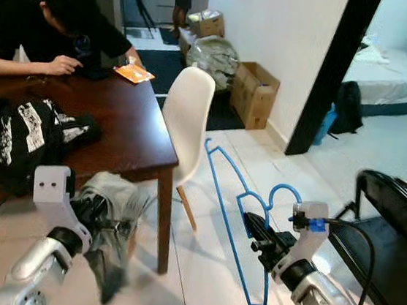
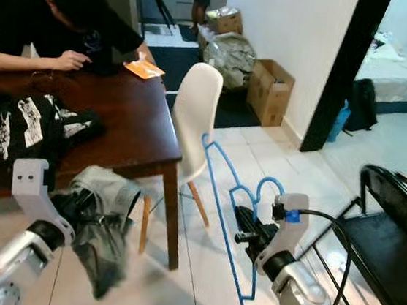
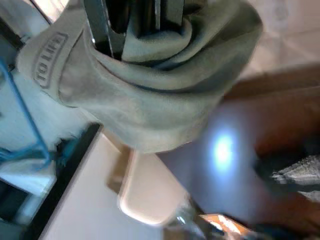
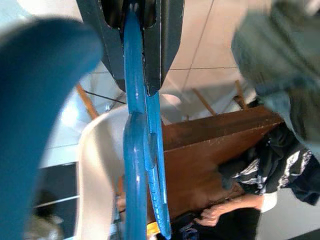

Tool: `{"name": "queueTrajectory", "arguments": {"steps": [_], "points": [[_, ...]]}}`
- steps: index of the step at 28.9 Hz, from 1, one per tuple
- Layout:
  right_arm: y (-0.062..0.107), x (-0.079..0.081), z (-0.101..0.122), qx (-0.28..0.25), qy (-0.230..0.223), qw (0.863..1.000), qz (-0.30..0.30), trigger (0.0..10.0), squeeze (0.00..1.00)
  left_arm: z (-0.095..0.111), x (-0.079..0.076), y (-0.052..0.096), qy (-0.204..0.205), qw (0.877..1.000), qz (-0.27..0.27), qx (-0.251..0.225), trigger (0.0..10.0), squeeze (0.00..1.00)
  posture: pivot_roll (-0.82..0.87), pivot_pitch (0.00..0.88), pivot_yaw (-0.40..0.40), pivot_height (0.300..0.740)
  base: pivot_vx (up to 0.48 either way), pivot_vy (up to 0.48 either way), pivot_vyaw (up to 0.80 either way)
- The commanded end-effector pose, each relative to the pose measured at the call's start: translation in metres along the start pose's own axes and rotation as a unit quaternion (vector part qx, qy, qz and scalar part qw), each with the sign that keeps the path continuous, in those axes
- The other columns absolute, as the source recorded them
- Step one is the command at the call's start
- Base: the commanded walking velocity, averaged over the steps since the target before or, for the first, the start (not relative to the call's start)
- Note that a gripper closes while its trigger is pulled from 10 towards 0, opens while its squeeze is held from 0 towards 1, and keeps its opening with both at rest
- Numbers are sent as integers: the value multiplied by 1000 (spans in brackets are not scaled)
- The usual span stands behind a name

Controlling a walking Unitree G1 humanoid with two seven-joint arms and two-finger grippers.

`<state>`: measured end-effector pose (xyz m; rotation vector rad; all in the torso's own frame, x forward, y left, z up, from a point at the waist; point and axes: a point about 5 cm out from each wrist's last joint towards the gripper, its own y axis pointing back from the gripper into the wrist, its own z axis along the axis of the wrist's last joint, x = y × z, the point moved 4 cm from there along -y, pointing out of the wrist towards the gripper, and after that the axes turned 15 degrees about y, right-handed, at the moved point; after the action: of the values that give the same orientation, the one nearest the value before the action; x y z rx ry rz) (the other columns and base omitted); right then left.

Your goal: Hang hanger

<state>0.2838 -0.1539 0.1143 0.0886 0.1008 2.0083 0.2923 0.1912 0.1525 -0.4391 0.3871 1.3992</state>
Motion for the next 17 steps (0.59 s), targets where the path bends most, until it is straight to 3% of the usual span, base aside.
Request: {"name": "queueTrajectory", "arguments": {"steps": [1, 4, 5, 9, 17], "points": [[-2, 1, 5, -15, -4, 1000, -1, 10000, 0, 28, -8, -11, -28, 999, -22, -35, 10000, 0, -2, 0, 42, 740, 480, 0, 0], [-2, 1, 5, -17, -6, 1000, -1, 10000, 0, 35, -15, -15, -32, 998, -37, -42, 10000, 0, -2, 0, 42, 740, 480, 0, 0], [-3, 1, 5, -19, -10, 1000, -3, 10000, 0, 50, -33, -25, -27, 995, -72, -60, 10000, 0, -7, 0, 54, 740, 480, 0, 0], [-3, 1, 5, -22, -12, 1000, -7, 10000, 0, 61, -45, -32, -28, 992, -95, -74, 10000, 0, -11, 0, 64, 740, 480, 0, 0], [-5, 1, 4, -24, -12, 1000, -12, 10000, 0, 82, -44, -49, -48, 990, -95, -96, 10000, 0, -12, 0, 71, 740, 480, 0, 0]]}}
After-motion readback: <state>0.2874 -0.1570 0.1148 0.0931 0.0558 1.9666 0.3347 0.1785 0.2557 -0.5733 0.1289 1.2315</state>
